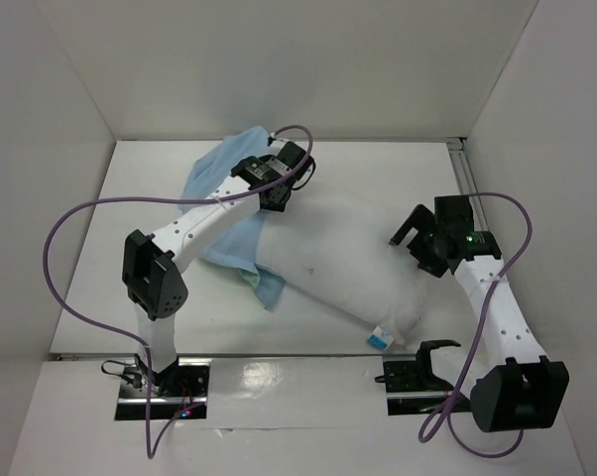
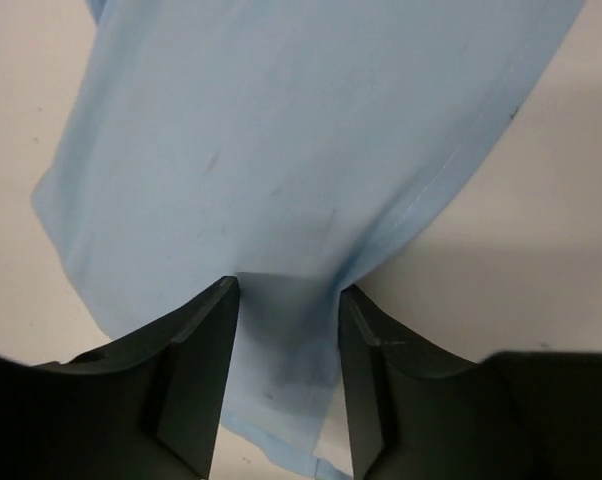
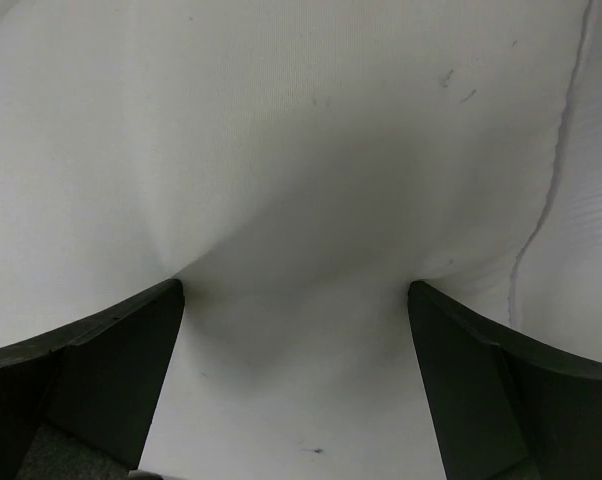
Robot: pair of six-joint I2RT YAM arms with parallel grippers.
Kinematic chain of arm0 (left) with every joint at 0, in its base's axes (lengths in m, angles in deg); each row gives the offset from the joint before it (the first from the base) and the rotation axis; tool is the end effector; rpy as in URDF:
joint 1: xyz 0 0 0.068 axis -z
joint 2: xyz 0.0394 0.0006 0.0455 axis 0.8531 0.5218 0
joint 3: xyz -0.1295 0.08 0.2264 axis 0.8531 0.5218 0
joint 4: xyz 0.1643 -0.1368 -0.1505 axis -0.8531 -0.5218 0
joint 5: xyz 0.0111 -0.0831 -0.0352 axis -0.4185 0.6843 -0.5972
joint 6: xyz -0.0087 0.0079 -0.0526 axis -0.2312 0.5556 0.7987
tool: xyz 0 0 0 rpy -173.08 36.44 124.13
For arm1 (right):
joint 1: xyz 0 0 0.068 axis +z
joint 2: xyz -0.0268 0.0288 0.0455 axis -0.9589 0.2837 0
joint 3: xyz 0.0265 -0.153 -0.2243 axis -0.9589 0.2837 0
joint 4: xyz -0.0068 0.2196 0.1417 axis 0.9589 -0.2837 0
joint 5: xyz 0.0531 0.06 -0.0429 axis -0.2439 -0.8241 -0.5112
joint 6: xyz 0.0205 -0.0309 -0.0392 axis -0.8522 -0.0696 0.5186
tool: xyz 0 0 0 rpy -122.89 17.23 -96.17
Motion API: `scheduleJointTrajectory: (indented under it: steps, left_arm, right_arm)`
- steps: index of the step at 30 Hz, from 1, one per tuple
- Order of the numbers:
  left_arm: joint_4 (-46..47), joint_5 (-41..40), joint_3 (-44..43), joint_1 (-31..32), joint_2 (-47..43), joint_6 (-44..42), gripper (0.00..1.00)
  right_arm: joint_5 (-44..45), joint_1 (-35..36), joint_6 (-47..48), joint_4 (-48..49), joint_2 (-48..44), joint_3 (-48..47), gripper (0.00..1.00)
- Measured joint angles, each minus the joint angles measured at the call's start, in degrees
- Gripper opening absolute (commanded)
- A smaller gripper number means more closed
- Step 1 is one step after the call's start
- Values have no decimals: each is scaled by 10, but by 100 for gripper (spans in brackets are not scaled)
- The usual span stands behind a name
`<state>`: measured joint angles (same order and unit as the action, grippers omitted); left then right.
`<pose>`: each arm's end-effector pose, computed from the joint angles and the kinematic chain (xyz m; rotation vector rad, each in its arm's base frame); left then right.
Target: Put the pillow into the pillowcase
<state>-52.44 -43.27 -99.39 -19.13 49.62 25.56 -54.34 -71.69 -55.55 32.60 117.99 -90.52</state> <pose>0.3286 -0.2416 0.3363 -0.0061 2.2978 0.2683 0.2018 0.0073 0.2823 0.8033 2.4149 0.3185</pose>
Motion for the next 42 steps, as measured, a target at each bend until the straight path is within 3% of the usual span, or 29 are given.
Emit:
scheduleJointTrajectory:
  steps: [5, 6, 9, 11, 13, 14, 15, 16, 17, 21, 26, 30, 36, 42]
  left_arm:
    - [-13, -22, -9, -1, 10, 13, 28]
    - [-17, -25, -12, -1, 10, 12, 18]
    - [-24, -28, -25, -3, 11, 8, 0]
    - [-28, -22, -37, -4, 11, 8, 0]
    - [-30, 0, -47, -4, 11, -1, 0]
    - [-30, 16, -52, -3, 11, -9, 0]
    - [-28, 36, -54, -2, 11, -19, 0]
    - [-24, 65, -56, 2, 11, -30, 0]
    - [-20, 94, -59, 8, 11, -40, 0]
    - [-26, 250, -111, 46, 14, -73, 0]
    - [-28, 412, -263, 53, 34, -82, 0]
    - [1, 502, -240, 26, 0, -66, 0]
    - [-2, 566, -100, -8, -32, -48, 0]
    - [0, 557, -31, -29, -24, -36, 0]
  right_arm:
    - [-5, -3, 4, 7, -10, 17, 100]
    - [-6, -3, 5, 8, -12, 24, 100]
    - [-16, -6, 6, 23, -15, 50, 100]
    - [-34, -8, 6, 44, -18, 71, 96]
    - [-54, -10, 5, 71, -22, 93, 80]
    - [-74, -12, 2, 90, -27, 107, 38]
    - [-95, -12, -3, 120, -33, 125, 18]
    - [-119, -12, -17, 151, -40, 144, 4]
    - [-139, -10, -31, 177, -45, 156, 0]
    - [-180, 16, -85, 249, -18, 139, 0]
    - [-156, 62, -89, 252, 64, -59, 0]
    - [-108, 96, -82, 311, 32, -130, 0]
    - [-41, 205, -113, 384, -75, 17, 0]
    - [56, 301, -178, 331, -120, 181, 0]
